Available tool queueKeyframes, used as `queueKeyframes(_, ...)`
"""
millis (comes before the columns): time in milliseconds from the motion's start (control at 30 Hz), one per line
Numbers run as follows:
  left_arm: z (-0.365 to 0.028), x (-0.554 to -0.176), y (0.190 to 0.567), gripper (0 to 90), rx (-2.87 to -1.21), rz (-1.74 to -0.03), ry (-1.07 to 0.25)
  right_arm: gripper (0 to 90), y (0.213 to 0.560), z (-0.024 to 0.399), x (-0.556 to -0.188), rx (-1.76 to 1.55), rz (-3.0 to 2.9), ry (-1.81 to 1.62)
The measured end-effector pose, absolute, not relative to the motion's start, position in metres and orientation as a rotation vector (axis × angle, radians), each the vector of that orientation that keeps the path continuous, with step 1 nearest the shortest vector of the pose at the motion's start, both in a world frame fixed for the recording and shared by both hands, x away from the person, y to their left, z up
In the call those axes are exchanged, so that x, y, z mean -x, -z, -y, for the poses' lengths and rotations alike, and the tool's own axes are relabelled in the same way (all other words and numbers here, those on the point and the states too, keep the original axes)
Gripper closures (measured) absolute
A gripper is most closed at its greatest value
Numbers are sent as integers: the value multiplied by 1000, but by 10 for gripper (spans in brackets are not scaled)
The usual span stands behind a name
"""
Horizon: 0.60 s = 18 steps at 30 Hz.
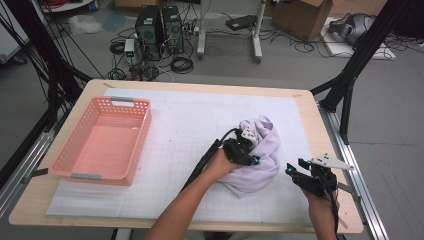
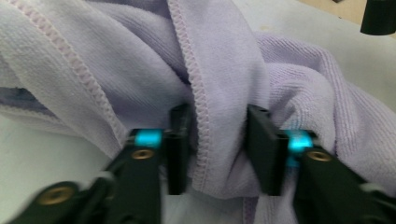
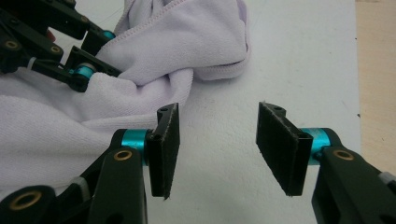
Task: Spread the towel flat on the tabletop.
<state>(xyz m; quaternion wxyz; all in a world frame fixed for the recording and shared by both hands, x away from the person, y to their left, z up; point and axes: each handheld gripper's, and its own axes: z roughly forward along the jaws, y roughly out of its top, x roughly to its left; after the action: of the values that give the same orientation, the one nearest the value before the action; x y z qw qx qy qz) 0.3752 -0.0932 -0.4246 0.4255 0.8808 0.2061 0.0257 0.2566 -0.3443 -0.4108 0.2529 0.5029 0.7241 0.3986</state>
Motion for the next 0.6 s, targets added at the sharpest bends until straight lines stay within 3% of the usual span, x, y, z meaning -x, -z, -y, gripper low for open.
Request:
queueKeyframes(67,88,-378,422,737,-2173,-525,-38,481,411,344,-257,-1370,-1971,-1082)
queueKeyframes(267,66,-388,409,777,-1994,-621,-6,465,411,340,-256,-1366,-1981,-1111)
queueKeyframes(600,0,-407,392,797,-1811,-826,-161,456,409,310,-262,-1230,-2081,-1174)
